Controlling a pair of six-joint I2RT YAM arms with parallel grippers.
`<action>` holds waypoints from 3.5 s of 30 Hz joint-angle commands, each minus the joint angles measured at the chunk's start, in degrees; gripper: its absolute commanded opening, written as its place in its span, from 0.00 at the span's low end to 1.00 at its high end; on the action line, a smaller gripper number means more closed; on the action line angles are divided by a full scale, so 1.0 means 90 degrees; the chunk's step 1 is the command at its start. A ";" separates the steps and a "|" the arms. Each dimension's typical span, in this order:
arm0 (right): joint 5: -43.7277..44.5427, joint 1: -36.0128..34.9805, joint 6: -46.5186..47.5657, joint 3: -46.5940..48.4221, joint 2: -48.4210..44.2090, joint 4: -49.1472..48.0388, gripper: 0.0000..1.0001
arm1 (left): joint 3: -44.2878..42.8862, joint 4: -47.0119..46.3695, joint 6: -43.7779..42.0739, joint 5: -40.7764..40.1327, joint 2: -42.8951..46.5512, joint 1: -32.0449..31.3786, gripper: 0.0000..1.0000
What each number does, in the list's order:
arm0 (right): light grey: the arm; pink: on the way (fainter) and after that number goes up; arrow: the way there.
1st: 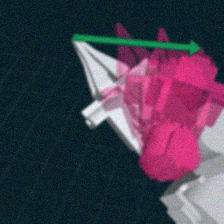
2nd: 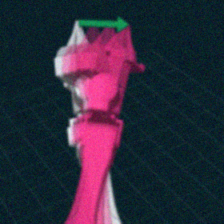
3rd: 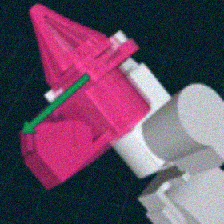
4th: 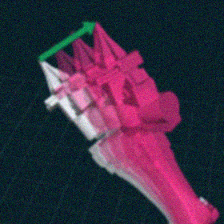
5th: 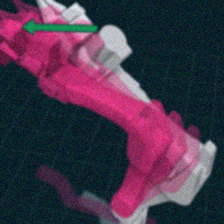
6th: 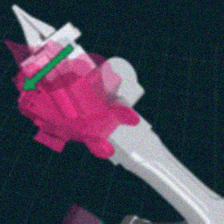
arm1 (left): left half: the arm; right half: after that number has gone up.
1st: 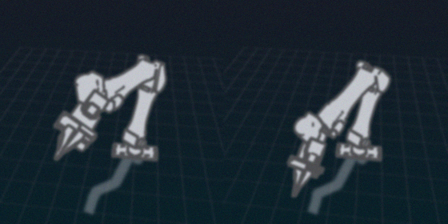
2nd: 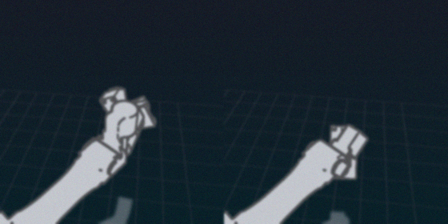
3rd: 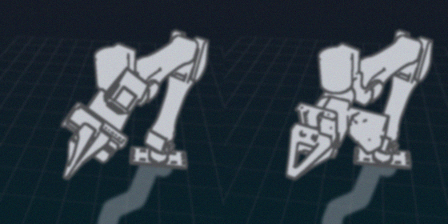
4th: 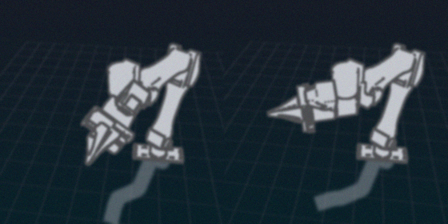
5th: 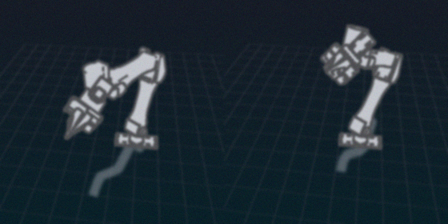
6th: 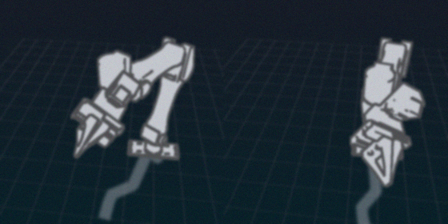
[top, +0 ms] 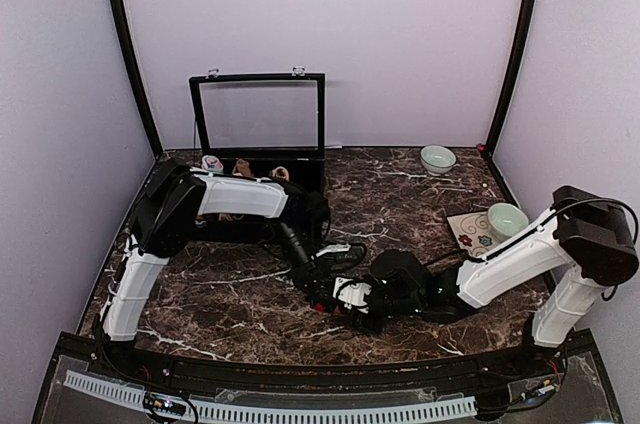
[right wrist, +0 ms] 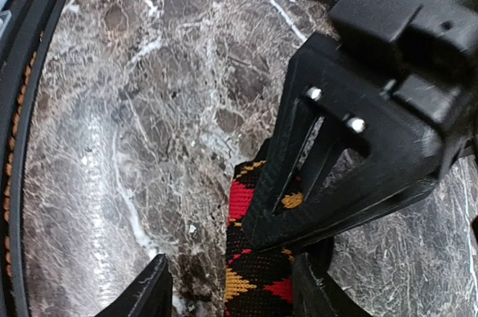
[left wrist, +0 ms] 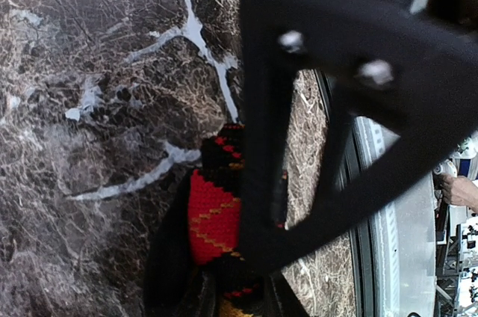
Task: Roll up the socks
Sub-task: Roll the sock at the center of the board, then pick up the sock from the center of the board.
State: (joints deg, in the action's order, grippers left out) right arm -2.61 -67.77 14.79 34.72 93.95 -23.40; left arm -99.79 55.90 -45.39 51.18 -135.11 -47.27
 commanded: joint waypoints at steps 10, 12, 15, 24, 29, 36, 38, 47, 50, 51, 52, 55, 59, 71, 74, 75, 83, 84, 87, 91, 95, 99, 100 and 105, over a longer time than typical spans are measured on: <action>0.0116 0.0066 -0.0254 -0.0052 0.0924 -0.0302 0.17 | 0.0577 -0.0189 0.0217 -0.2511 -0.0662 -0.0091 0.28; 0.0001 0.0065 -0.0421 -0.0098 0.1100 -0.0337 0.12 | 0.0688 -0.0255 0.0270 -0.2489 -0.0494 -0.0090 0.32; -0.0142 0.0073 -0.0725 -0.0193 0.1352 -0.0519 0.08 | 0.1058 -0.0487 0.0384 -0.2417 0.0121 -0.0046 0.47; -0.0706 0.0316 -0.1135 -0.0070 0.1515 -0.0169 0.00 | 0.2683 -0.1813 0.0922 -0.3012 0.2283 0.0075 0.99; -0.1103 0.0558 -0.1633 -0.0078 0.1447 0.0079 0.00 | 0.3456 -0.2625 0.1088 -0.3441 0.3280 0.0105 0.99; -0.1496 0.0743 -0.2643 -0.0090 0.1476 -0.0102 0.00 | 0.4585 -0.3609 0.0587 -0.3462 0.4456 0.0091 0.99; -0.1761 0.0820 -0.2910 -0.0068 0.1562 -0.0219 0.00 | 0.4601 -0.3664 0.0524 -0.3500 0.4522 0.0072 0.98; -0.2735 0.1285 -0.4230 -0.0101 0.1767 -0.0978 0.00 | 0.5050 -0.4105 -0.0047 -0.3413 0.5263 -0.0402 0.94; -0.3035 0.1417 -0.4707 -0.0139 0.1847 -0.1386 0.00 | 0.5341 -0.4627 -0.0488 -0.4291 0.5180 -0.0936 0.93; -0.3110 0.1437 -0.4814 -0.0137 0.1875 -0.1476 0.00 | 0.5400 -0.4768 -0.0590 -0.4518 0.5139 -0.1091 0.93; -0.3174 0.1452 -0.4904 -0.0108 0.1905 -0.1514 0.00 | 0.5418 -0.5047 -0.0638 -0.4701 0.5073 -0.1199 0.93; -0.3368 0.1494 -0.5081 -0.0031 0.1955 -0.1543 0.00 | 0.5287 -0.5612 -0.0648 -0.5270 0.4757 -0.1390 0.92; -0.3675 0.1583 -0.5449 -0.0012 0.1953 -0.1795 0.00 | 0.5171 -0.6129 -0.0798 -0.5681 0.4537 -0.1455 0.92; -0.4521 0.1923 -0.7292 0.0050 0.2219 -0.3374 0.00 | 0.5201 -0.6270 -0.0702 -0.5938 0.4152 -0.1829 0.85; -0.4579 0.1963 -0.7714 -0.0002 0.2240 -0.3872 0.00 | 0.5131 -0.6291 -0.0689 -0.6028 0.4055 -0.1907 0.83; -0.4596 0.1980 -0.7864 -0.0016 0.2238 -0.4030 0.00 | 0.5117 -0.6326 -0.0703 -0.6087 0.4021 -0.1922 0.81; -0.4809 0.1983 -0.8953 0.0188 0.2411 -0.4893 0.00 | 0.5153 -0.7343 -0.1055 -0.7251 0.3879 -0.1925 0.52; -0.4817 0.1983 -0.9004 0.0231 0.2433 -0.4844 0.00 | 0.5137 -0.7472 -0.1123 -0.7386 0.3891 -0.1926 0.47; -0.4786 0.1992 -0.9211 0.0284 0.2453 -0.4978 0.00 | 0.5138 -0.7688 -0.1318 -0.7642 0.3982 -0.1926 0.36; -0.4652 0.2053 -0.9430 0.0306 0.2371 -0.5044 0.00 | 0.5194 -0.7892 -0.1523 -0.7968 0.4161 -0.1926 0.07; -0.4538 0.2125 -0.9198 0.0421 0.2148 -0.4476 0.08 | 0.5064 -0.7215 -0.1181 -0.7665 0.4487 -0.1926 0.00; -0.4366 0.2166 -0.8187 0.0709 0.1534 -0.3041 0.19 | 0.4554 -0.5459 -0.0174 -0.6617 0.4834 -0.1817 0.00; -0.4316 0.2182 -0.7814 0.0788 0.1391 -0.2602 0.20 | 0.4363 -0.5095 0.0076 -0.6253 0.4903 -0.1745 0.00; -0.3578 0.2288 -0.6010 0.1165 0.0280 -0.0137 0.99 | 0.3621 -0.3735 0.1173 -0.4231 0.5211 -0.1097 0.00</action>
State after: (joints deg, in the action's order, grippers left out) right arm -40.62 -47.88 -54.46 42.85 102.98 -43.77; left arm -61.25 12.34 -45.21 -4.51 -93.56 -60.64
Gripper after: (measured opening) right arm 0.559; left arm 0.086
